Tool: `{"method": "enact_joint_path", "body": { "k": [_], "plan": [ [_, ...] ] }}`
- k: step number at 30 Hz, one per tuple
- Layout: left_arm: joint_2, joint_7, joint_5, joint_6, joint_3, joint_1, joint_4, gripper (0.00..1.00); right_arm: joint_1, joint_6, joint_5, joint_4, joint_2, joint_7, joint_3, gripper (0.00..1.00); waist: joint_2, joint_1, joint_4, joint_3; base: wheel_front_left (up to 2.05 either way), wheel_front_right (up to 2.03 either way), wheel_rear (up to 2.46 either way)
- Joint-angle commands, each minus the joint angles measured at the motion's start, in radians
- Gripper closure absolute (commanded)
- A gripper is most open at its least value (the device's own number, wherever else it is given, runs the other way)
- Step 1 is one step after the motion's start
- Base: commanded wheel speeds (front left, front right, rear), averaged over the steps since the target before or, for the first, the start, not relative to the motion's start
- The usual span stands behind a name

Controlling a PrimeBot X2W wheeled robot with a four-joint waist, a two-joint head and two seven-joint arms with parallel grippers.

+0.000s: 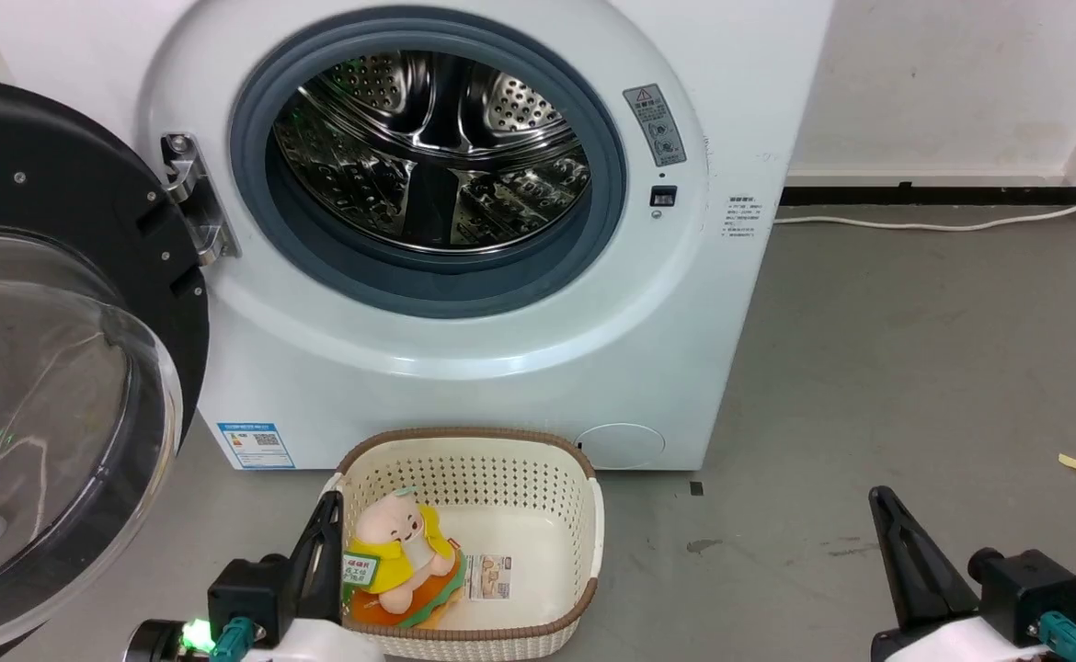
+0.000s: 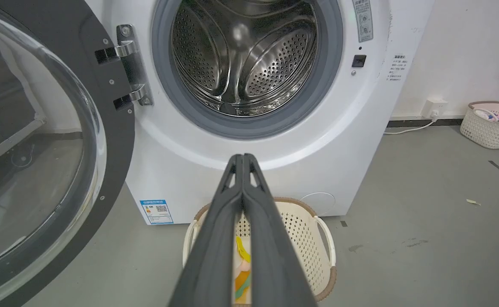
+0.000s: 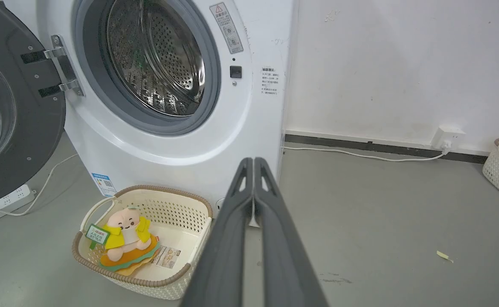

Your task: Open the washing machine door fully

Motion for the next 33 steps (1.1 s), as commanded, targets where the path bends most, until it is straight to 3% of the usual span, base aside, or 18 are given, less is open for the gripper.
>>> {"method": "enact_joint_path", "body": {
  "k": [1,33],
  "plan": [
    [-0.003,0.006,0.01,-0.005,0.006,-0.02,-0.006,1.0,-0.019,0.0,-0.012,0.003,0.003,0.008,0.003,1.0,0.0,-0.0001,-0.002,0.001,0.0,0.0,0.0],
    [-0.023,0.069,0.057,-0.023,0.061,-0.043,-0.025,1.0,-0.063,0.001,-0.043,0.009,0.004,0.067,0.015,1.0,0.0,-0.0001,-0.025,0.009,0.0,0.0,0.0]
  ]
}}
